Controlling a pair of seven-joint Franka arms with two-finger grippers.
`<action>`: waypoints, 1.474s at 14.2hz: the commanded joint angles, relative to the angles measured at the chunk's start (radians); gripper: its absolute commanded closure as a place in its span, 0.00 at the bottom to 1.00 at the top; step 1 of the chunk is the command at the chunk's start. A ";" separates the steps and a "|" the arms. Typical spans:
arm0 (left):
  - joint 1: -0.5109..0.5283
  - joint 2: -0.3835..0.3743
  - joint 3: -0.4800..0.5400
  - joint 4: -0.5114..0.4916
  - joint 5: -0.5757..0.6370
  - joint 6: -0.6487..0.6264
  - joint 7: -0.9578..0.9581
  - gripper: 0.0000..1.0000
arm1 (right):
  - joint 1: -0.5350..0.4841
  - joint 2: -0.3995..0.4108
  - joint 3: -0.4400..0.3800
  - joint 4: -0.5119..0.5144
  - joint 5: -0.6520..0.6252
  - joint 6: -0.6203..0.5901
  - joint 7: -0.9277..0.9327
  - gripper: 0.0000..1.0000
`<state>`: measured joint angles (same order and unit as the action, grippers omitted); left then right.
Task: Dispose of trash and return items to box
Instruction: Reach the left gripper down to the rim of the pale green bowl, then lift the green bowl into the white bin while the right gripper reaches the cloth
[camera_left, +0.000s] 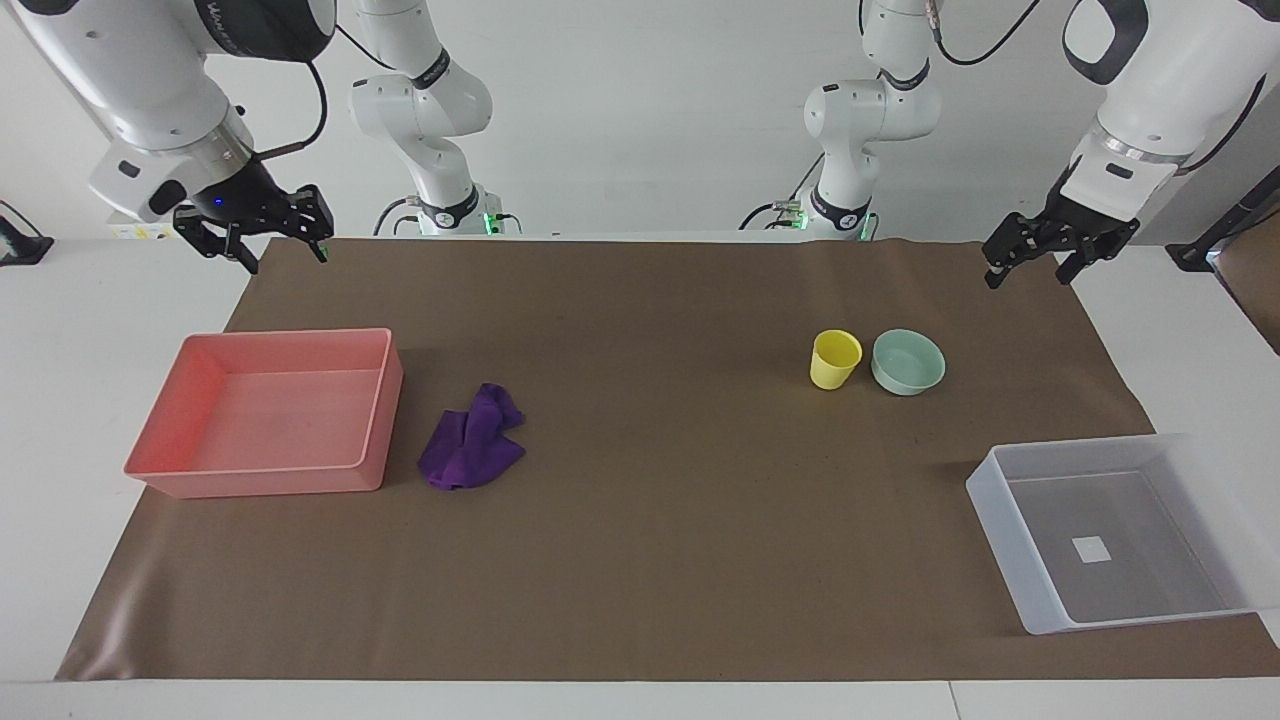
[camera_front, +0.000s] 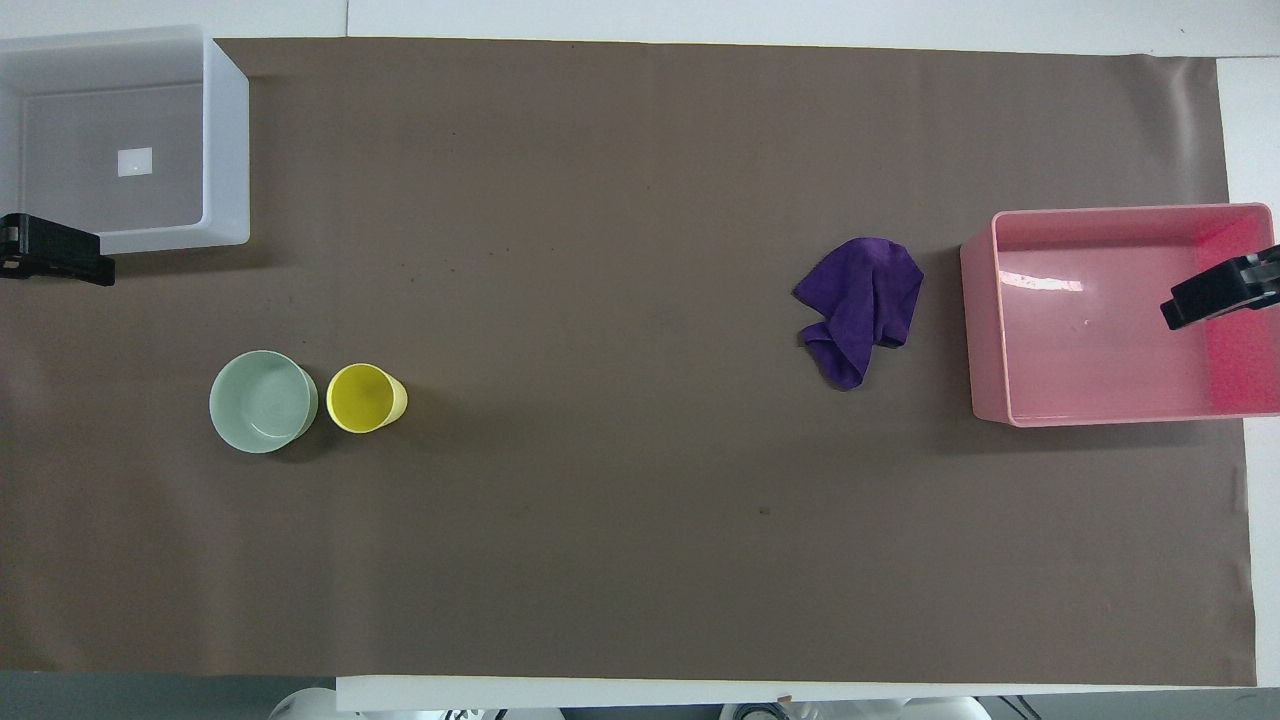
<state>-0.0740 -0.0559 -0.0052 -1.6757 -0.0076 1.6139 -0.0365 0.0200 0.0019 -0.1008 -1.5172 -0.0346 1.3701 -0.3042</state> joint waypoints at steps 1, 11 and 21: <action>-0.003 0.016 0.014 0.027 -0.003 -0.015 0.030 0.00 | -0.002 0.000 0.006 0.008 -0.046 -0.020 -0.027 0.19; 0.000 -0.111 0.018 -0.691 -0.003 0.576 0.027 0.00 | 0.017 -0.019 0.016 -0.023 -0.019 0.039 0.006 0.19; 0.065 0.015 0.019 -0.773 -0.003 0.805 0.036 1.00 | 0.118 0.027 0.035 -0.230 0.074 0.369 0.154 0.19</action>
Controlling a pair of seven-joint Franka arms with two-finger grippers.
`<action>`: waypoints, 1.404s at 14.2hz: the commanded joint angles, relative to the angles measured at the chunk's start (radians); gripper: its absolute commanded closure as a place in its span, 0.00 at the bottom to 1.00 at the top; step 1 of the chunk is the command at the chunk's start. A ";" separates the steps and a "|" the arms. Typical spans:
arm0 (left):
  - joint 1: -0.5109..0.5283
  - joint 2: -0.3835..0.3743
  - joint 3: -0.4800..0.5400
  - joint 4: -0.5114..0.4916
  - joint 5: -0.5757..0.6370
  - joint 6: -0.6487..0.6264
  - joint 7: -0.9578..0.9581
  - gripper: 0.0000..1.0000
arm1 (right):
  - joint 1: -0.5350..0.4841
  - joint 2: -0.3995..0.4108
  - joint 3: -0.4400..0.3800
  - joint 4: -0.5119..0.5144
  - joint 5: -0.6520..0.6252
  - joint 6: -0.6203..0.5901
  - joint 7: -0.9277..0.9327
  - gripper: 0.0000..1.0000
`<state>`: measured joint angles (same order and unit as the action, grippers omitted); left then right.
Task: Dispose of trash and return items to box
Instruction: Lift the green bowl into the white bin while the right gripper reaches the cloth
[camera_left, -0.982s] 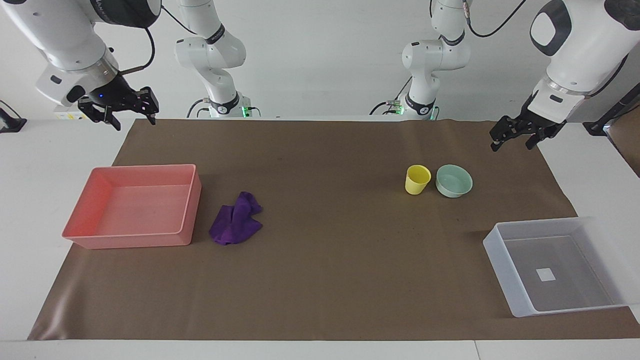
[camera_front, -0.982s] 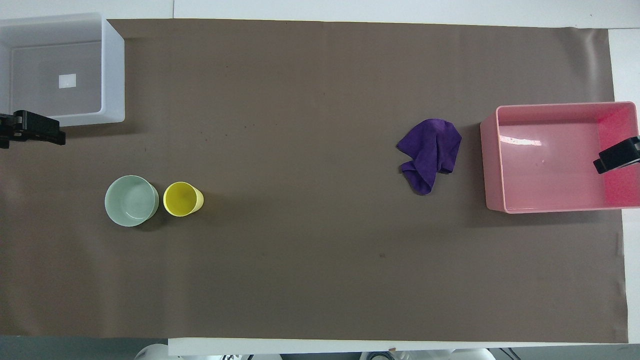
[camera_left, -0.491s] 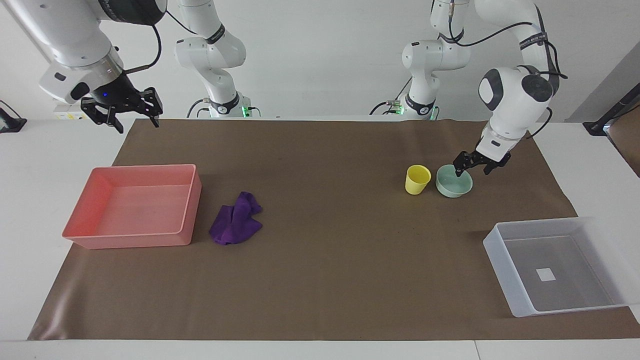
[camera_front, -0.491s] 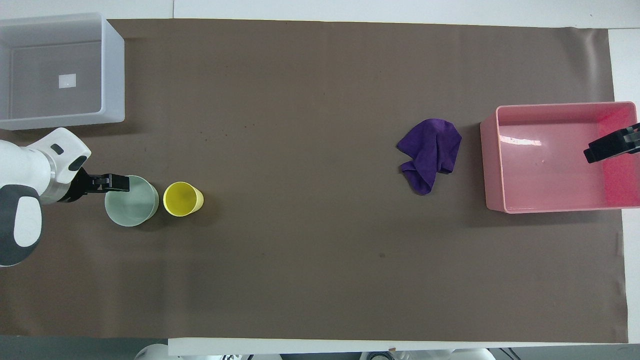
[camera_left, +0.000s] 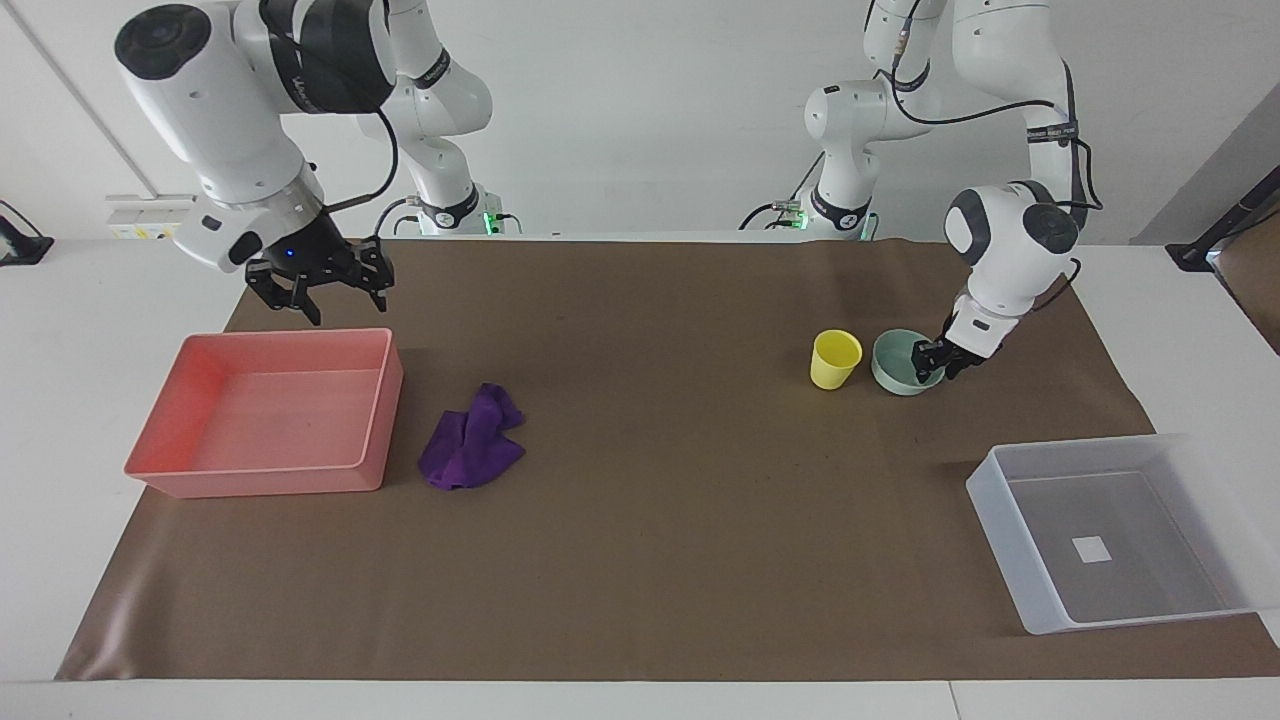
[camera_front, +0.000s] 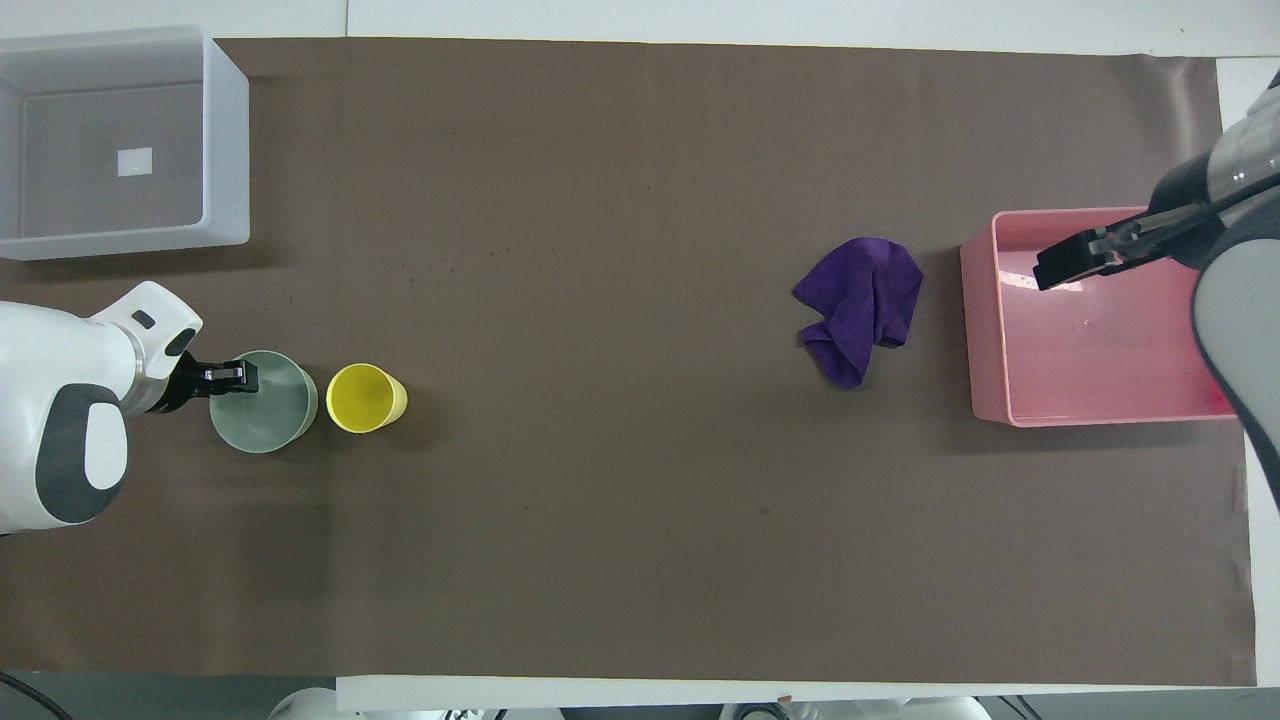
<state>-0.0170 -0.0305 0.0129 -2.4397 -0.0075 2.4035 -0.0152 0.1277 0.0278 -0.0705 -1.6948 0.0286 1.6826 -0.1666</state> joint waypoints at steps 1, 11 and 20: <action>0.008 -0.011 0.001 -0.006 -0.003 0.008 0.014 1.00 | 0.021 0.012 0.005 -0.060 0.011 0.077 0.019 0.20; 0.098 0.043 0.007 0.540 -0.118 -0.476 -0.006 1.00 | 0.104 0.188 0.005 -0.285 0.013 0.520 0.088 0.20; 0.170 0.629 0.007 1.024 -0.152 -0.181 -0.006 1.00 | 0.112 0.250 0.005 -0.362 0.011 0.669 0.136 0.95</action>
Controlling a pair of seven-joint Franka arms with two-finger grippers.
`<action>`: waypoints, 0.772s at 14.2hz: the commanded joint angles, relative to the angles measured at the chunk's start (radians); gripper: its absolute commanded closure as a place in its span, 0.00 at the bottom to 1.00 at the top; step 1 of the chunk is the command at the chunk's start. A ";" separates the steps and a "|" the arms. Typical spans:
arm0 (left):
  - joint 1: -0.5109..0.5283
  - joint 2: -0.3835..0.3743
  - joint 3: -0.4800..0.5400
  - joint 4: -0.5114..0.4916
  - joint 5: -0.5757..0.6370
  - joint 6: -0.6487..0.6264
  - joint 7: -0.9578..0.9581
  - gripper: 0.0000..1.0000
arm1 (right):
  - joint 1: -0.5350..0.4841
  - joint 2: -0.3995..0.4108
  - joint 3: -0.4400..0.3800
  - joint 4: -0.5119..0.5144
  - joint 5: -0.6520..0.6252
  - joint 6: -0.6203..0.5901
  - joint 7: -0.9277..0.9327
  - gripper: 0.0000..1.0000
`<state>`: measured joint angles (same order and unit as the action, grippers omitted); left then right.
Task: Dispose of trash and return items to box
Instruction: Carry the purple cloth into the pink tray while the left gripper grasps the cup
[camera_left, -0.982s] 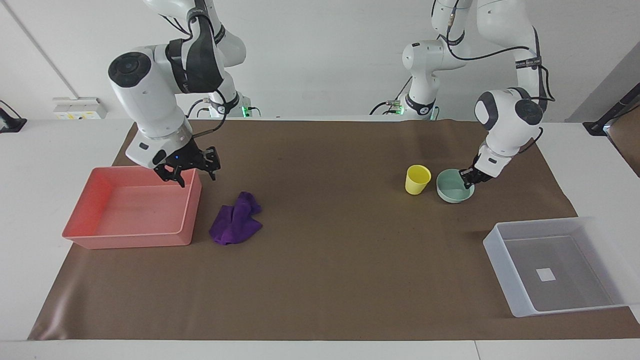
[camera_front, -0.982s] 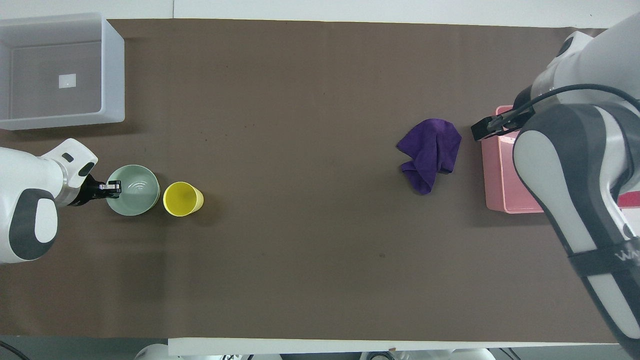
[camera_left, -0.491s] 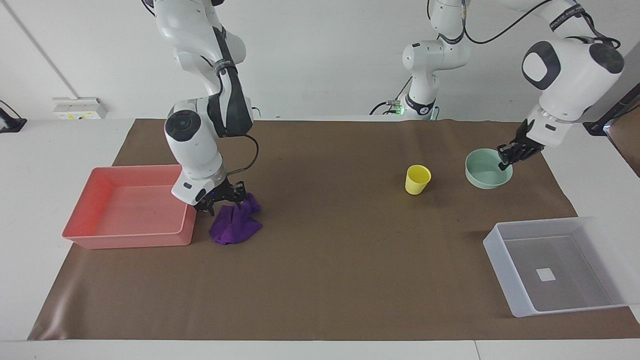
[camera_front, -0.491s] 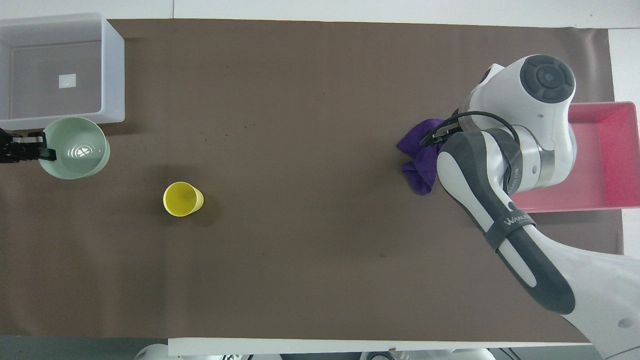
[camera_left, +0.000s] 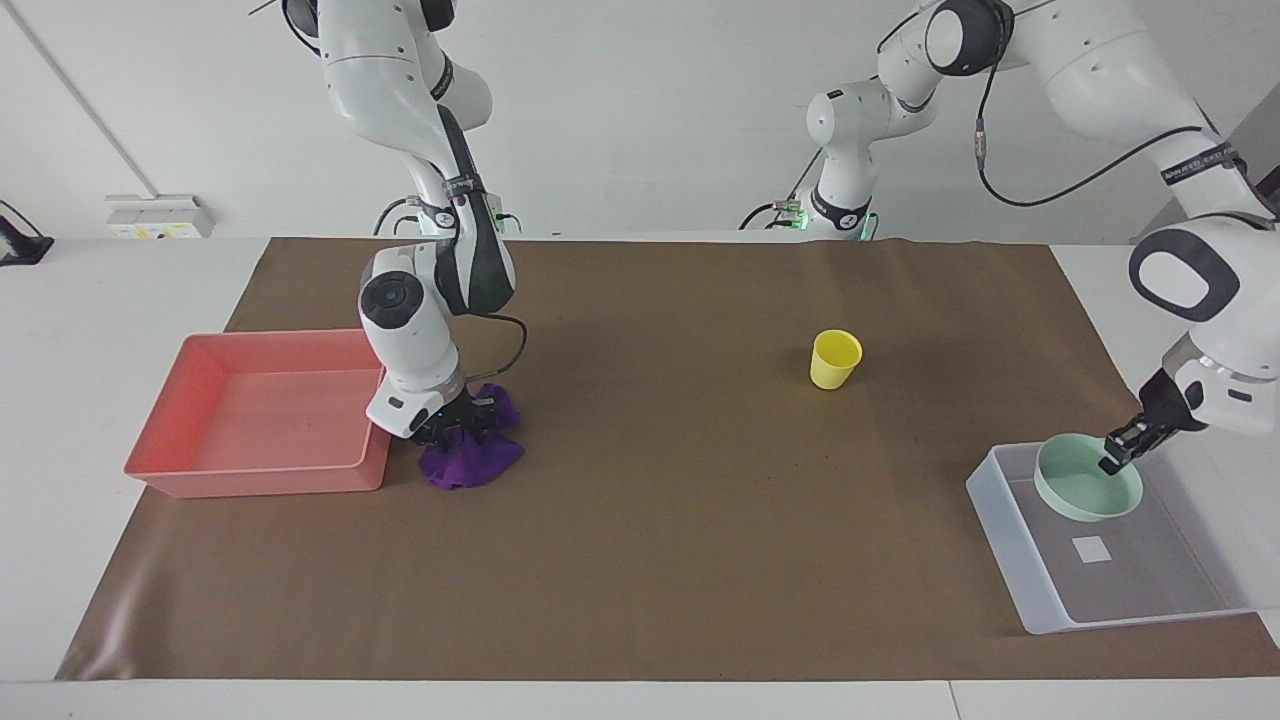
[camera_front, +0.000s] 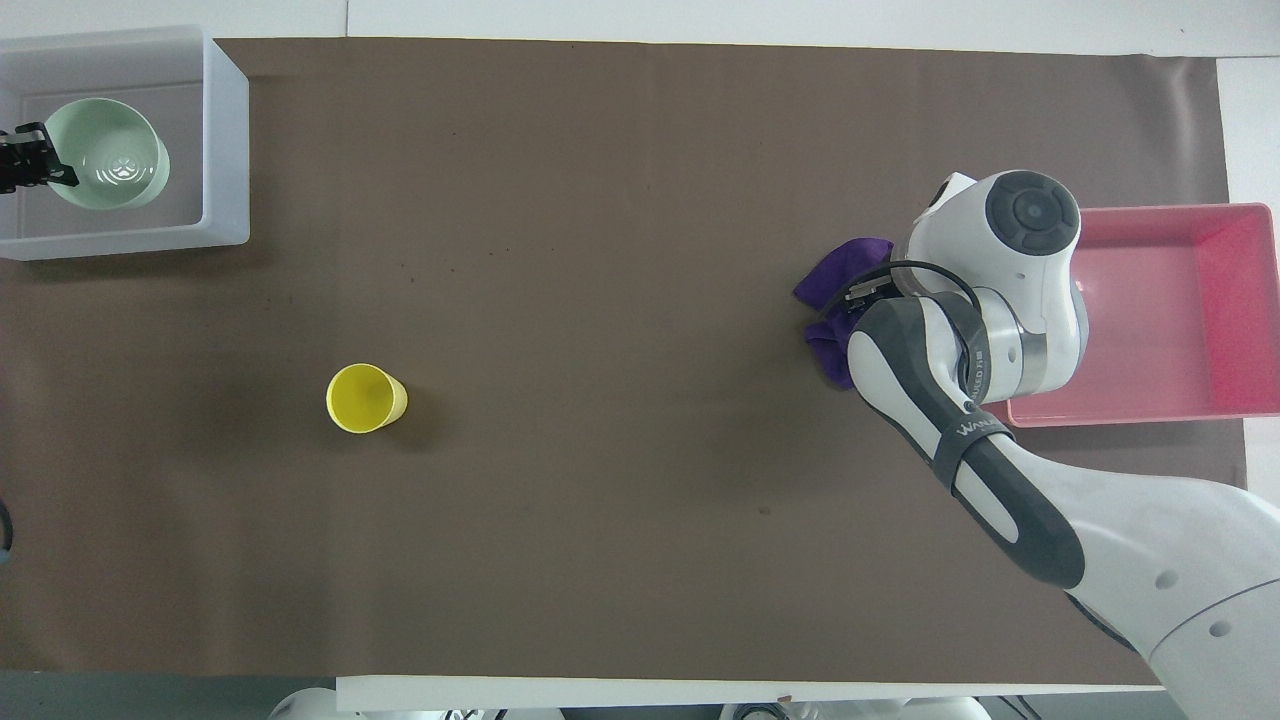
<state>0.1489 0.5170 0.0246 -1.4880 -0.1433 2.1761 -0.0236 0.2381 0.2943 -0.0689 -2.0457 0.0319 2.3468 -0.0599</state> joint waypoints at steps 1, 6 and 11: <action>0.008 0.093 -0.003 0.057 -0.013 0.094 -0.002 1.00 | 0.004 -0.017 0.003 -0.007 0.008 0.003 0.032 1.00; -0.003 0.098 0.003 0.005 0.002 0.152 -0.001 0.01 | 0.007 -0.084 0.001 0.105 0.008 -0.171 0.032 1.00; -0.054 -0.145 0.026 0.006 0.056 -0.114 -0.013 0.00 | -0.051 -0.217 -0.003 0.232 -0.001 -0.410 0.031 1.00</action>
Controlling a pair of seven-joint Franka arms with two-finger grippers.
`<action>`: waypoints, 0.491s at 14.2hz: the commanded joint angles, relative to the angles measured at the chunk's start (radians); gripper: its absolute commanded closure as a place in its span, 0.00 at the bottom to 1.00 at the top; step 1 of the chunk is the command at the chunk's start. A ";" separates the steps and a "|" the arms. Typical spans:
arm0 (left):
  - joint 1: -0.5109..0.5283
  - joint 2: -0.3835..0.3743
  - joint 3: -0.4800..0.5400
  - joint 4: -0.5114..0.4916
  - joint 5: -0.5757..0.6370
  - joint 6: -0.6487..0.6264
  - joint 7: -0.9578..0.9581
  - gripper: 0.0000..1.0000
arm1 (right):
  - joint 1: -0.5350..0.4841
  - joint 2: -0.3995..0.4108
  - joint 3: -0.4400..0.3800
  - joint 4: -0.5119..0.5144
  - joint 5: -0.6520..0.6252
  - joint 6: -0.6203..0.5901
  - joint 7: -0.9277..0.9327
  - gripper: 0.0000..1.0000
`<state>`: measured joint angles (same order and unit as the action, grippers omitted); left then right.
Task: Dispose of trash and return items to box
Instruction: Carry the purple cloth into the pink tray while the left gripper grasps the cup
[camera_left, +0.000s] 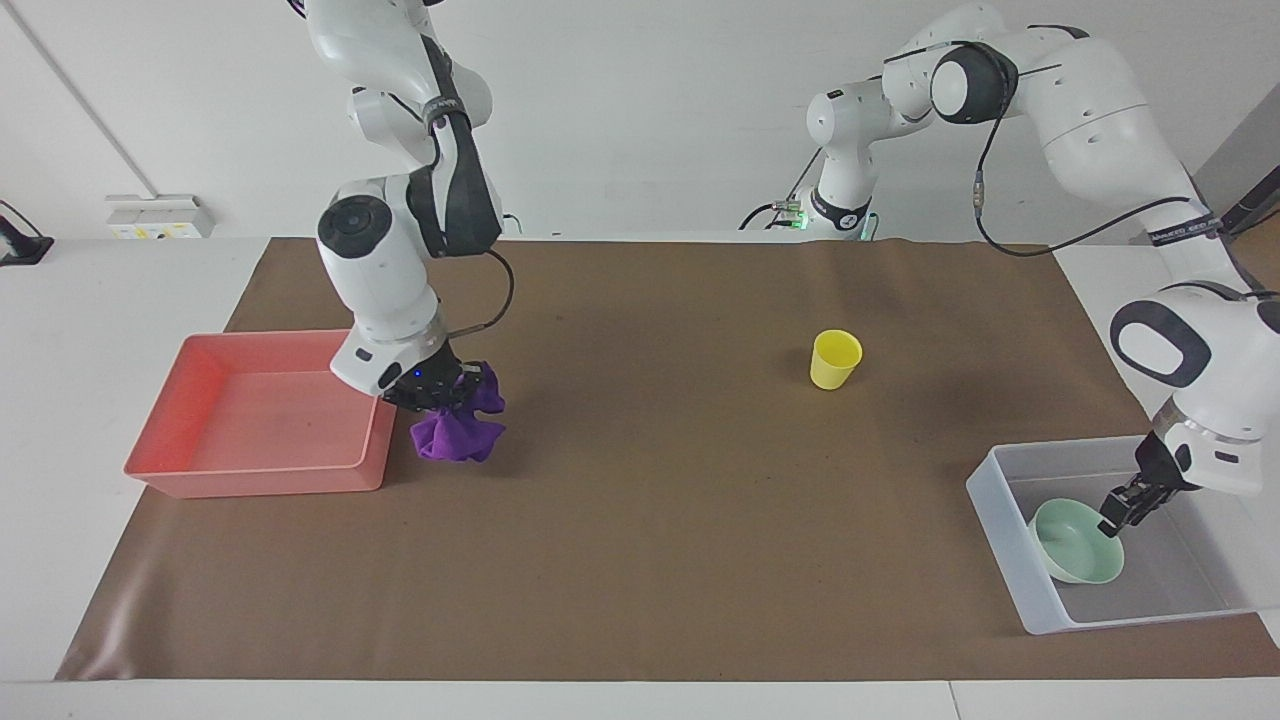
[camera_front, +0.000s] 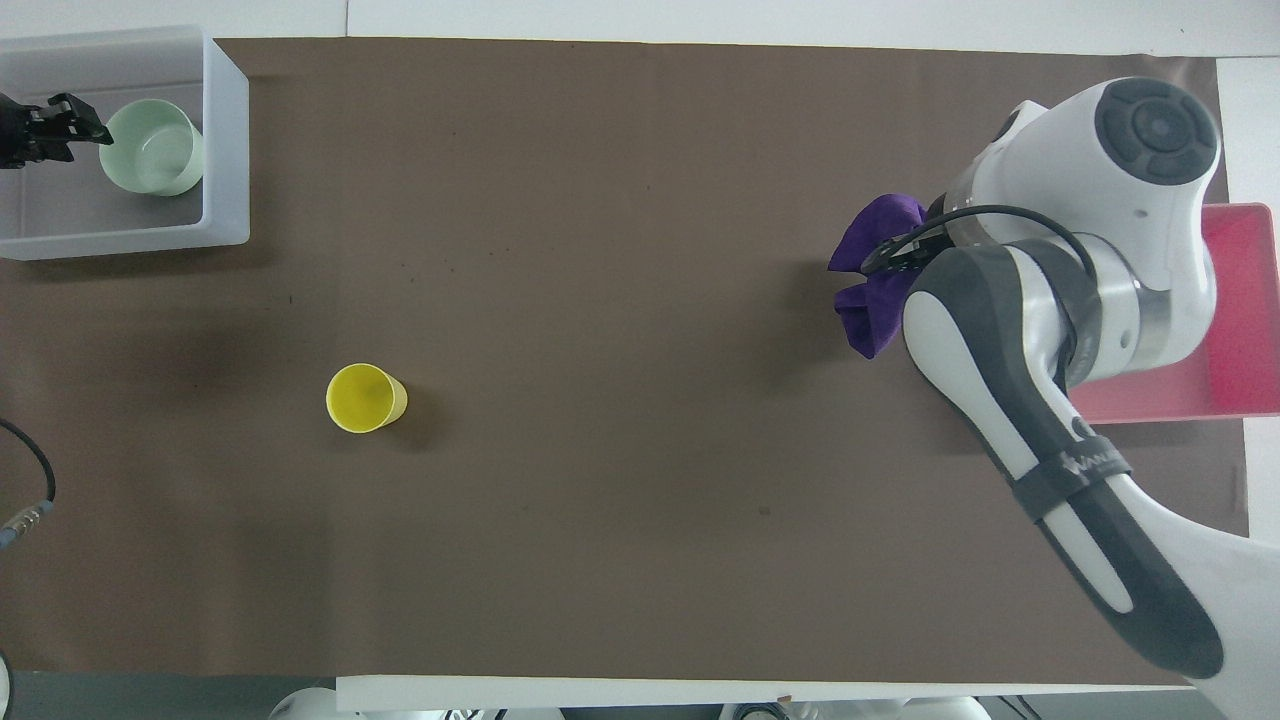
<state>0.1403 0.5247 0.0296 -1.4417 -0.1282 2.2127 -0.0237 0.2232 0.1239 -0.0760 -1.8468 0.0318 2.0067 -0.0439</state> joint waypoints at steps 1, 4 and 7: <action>-0.074 -0.210 0.020 -0.045 0.068 -0.263 -0.028 0.00 | -0.056 -0.073 0.002 0.044 -0.006 -0.106 0.009 1.00; -0.198 -0.397 0.018 -0.203 0.102 -0.539 -0.067 0.00 | -0.157 -0.115 -0.001 0.044 -0.013 -0.146 -0.055 1.00; -0.365 -0.590 0.016 -0.565 0.128 -0.430 -0.169 0.00 | -0.290 -0.119 -0.001 0.020 -0.030 -0.138 -0.223 1.00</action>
<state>-0.1255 0.0808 0.0288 -1.7096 -0.0297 1.6609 -0.1306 0.0012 0.0036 -0.0846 -1.8049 0.0108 1.8626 -0.1813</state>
